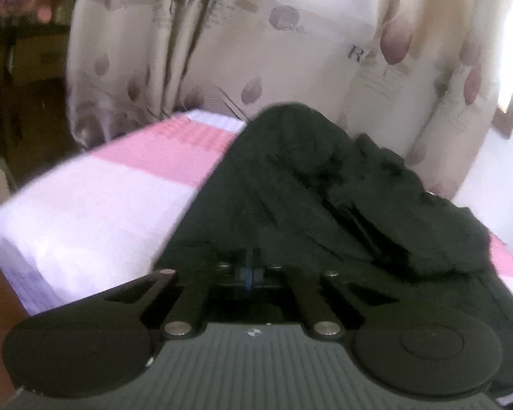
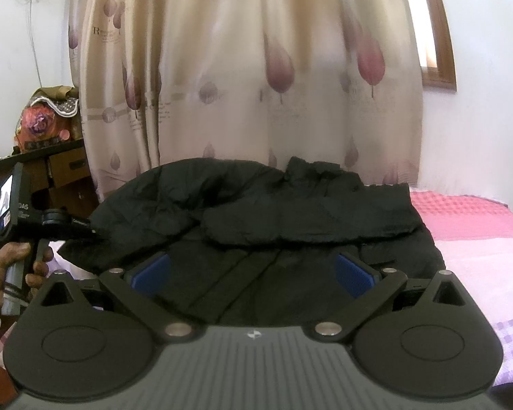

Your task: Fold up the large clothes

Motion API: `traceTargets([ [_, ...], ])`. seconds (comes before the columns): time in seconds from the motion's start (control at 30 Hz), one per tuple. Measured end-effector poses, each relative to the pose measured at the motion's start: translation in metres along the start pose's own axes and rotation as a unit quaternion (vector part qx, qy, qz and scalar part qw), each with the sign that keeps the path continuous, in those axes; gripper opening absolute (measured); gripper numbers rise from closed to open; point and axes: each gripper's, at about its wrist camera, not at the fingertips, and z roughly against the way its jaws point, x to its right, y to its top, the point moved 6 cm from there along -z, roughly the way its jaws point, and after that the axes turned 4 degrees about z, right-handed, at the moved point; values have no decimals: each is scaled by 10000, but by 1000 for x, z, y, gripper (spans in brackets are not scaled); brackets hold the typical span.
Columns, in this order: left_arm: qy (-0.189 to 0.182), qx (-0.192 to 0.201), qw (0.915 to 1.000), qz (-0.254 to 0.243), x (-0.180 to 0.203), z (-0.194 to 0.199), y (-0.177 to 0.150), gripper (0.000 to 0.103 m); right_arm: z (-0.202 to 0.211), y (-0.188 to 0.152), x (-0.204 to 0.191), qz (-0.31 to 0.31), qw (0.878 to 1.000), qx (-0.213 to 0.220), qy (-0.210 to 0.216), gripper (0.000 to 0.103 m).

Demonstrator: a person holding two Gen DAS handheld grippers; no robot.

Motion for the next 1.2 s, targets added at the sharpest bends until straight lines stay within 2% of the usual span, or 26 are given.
traceTargets([
  [0.1, 436, 413, 9982, -93, -12, 4, 27, 0, -2, -1, -2, 26, 10000, -39, -14, 103],
  [0.17, 655, 515, 9965, -46, -23, 2, 50, 0, -4, -2, -4, 28, 10000, -73, -16, 103],
  [0.2, 596, 465, 9971, 49, -30, 1, 60, 0, -5, -2, -3, 25, 10000, -91, -11, 103],
  [0.27, 238, 301, 9988, 299, -40, 5, 73, 0, -8, -3, -4, 27, 9999, -129, -2, 103],
  [0.3, 133, 246, 9989, 367, -43, 9, 75, 5, -9, -3, -3, 33, 9999, -136, -1, 103],
  [0.37, 122, 16, 9990, 440, -54, 16, 68, 54, -11, -4, -2, -4, 9999, -121, -8, 103],
  [0.4, 102, -119, 9987, 482, -59, 19, 61, 100, -12, -5, -1, -52, 9999, -142, -6, 103],
  [0.43, 32, -41, 9985, 537, -65, 24, 53, 99, -14, -6, 0, -105, 9998, -191, 2, 103],
  [0.47, -32, 27, 9986, 535, -69, 28, 46, 103, -17, -6, 0, -143, 9996, -244, 13, 103],
  [0.6, -84, -277, 9987, 430, -75, 26, 11, 102, -19, -9, -2, -167, 9992, -368, 77, 103],
  [0.67, -285, -537, 9965, 579, -75, 20, -4, 97, -17, -7, -4, -98, 9994, -328, 65, 103],
  [0.7, -396, -635, 9954, 604, -71, 17, -9, 82, -17, -6, -6, -63, 9995, -303, 63, 103],
  [0.73, -508, -707, 9949, 505, -65, 15, -12, 41, -16, -5, -7, -32, 9996, -287, 59, 103],
  [0.77, -528, -781, 9950, 343, -60, 13, -13, 19, -16, -5, -8, -6, 9996, -283, 54, 103],
  [0.8, -425, -818, 9954, 276, -57, 13, -11, 11, -16, -4, -8, 20, 9996, -291, 42, 103],
  [0.9, 12, -247, 9995, 170, -52, 27, 15, 8, -18, -4, -8, 53, 9995, -321, 13, 103],
  [0.97, 385, 220, 9990, 112, -55, 38, 48, 8, -21, -4, -8, 99, 9994, -334, -10, 103],
  [1.1, 1200, 943, 9883, 42, -73, 31, 124, 8, -34, 1, -5, 232, 9991, -335, -75, 103],
  [1.2, 1637, 1041, 9805, 314, -94, 3, 174, 8, -48, 5, -2, 407, 9985, -328, -130, 103],
])
